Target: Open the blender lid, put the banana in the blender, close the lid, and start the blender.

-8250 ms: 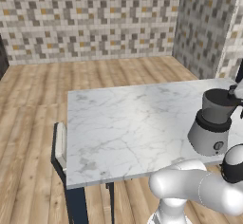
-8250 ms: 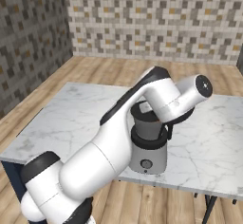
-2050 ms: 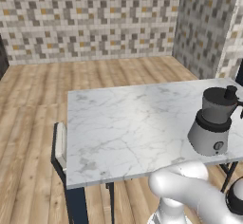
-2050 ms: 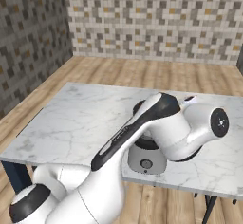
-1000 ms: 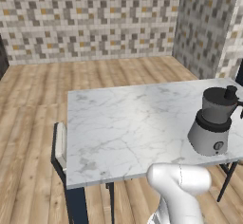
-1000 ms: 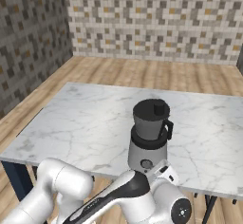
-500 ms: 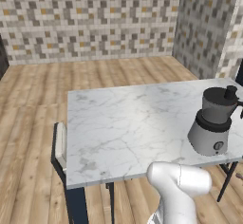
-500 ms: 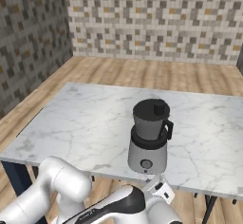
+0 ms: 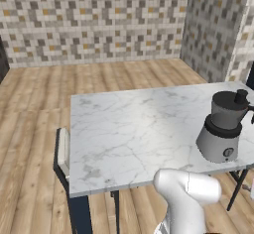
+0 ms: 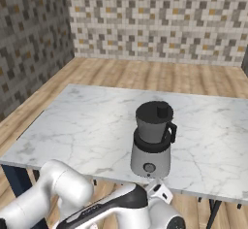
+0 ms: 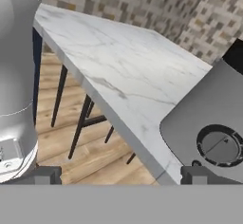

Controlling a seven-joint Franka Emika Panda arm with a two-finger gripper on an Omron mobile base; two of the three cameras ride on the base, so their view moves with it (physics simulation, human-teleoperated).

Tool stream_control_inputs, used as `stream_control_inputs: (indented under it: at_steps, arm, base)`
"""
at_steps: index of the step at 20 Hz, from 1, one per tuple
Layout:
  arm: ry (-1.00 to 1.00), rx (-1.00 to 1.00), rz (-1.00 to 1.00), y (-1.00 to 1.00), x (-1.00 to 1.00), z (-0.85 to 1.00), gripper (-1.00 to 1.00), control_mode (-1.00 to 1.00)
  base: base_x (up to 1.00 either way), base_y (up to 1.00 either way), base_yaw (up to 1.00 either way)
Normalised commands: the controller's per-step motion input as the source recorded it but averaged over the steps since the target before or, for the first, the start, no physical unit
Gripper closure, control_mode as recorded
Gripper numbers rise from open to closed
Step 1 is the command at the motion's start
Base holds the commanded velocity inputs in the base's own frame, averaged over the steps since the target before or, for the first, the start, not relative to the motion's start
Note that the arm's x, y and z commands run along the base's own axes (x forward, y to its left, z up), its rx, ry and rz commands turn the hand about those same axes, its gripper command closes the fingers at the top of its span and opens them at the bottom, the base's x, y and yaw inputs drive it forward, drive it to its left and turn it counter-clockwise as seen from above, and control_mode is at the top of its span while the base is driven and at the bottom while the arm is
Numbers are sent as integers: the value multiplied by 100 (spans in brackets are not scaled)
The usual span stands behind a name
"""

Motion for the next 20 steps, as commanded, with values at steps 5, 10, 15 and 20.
stream_control_inputs:
  at_steps: [5, 10, 15, 20]
  arm:
    - [3, 4, 17, 0, 0, 0, -100, -100]
    - [-3, 11, 26, 0, -15, 0, -100, -100]
    - [-4, 16, 27, 0, -6, 1, -100, -100]
    - [-4, 13, 9, 0, 0, 9, -100, -100]
  base:
    - [0, 0, 0]
    - [0, 0, 0]
    - [0, 0, 0]
    - [0, 0, 0]
